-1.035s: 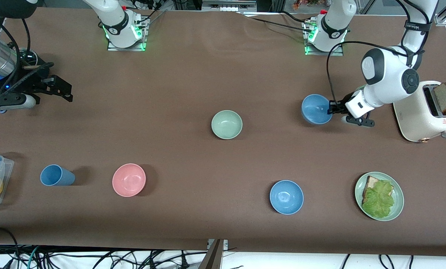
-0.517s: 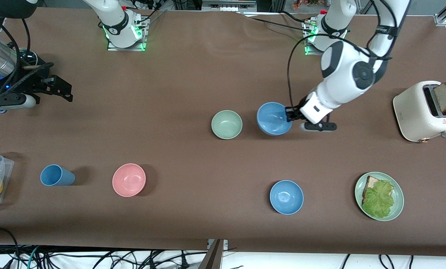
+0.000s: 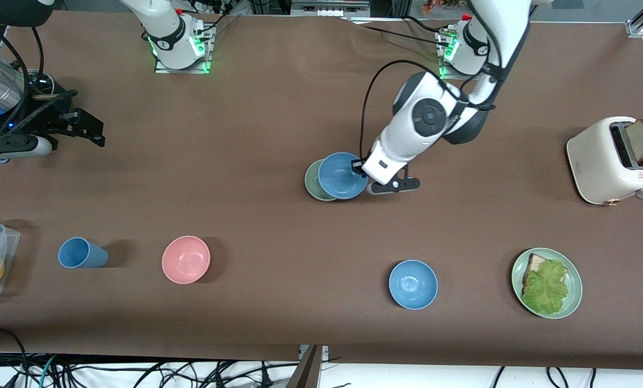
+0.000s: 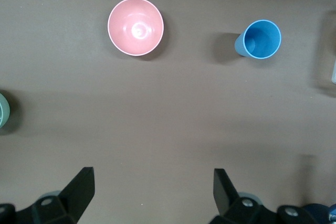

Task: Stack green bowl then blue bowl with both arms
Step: 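Grasp the blue bowl rim and carry it over the green bowl, then lower the blue bowl into the green bowl and open the left gripper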

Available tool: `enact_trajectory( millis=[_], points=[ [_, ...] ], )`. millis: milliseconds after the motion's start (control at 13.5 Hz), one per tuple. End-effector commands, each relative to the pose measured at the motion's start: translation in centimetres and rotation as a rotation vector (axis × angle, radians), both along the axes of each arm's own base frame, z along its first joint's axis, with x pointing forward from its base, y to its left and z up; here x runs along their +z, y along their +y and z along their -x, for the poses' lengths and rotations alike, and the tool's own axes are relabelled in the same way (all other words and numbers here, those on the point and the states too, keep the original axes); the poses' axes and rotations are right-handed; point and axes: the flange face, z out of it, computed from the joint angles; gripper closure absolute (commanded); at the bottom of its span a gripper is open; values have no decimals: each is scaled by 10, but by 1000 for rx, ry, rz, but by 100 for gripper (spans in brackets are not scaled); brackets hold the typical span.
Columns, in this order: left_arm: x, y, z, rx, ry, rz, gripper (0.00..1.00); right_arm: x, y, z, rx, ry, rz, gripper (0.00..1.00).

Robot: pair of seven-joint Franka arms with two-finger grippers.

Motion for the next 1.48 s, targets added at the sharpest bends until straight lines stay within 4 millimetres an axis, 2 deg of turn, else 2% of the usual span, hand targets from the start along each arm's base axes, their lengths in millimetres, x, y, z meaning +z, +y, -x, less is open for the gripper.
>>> enact_trajectory(
  millis=[0,296,961,1035,1183,1257,1330,1404],
  points=[
    [-13,-16,-3,1,2,-33,100,7,-1,0,9,3,7,0],
    [-28,-32,8,4,10,-38,100,6,-4,0,3,5,7,0],
    [-49,-47,20,21,4,-78,100,4,-5,0,1,8,7,0],
    [-50,-47,20,21,5,-79,93,4,-5,0,1,8,7,0],
    [-50,-46,19,25,7,-77,61,4,-5,0,1,8,7,0],
    [-49,-46,19,29,7,-73,51,4,-5,0,3,8,7,0],
    [-43,-47,15,35,0,-66,37,4,-5,0,3,8,7,0],
    [-30,-45,4,48,-14,-56,32,4,-5,0,3,8,7,0]
  ],
)
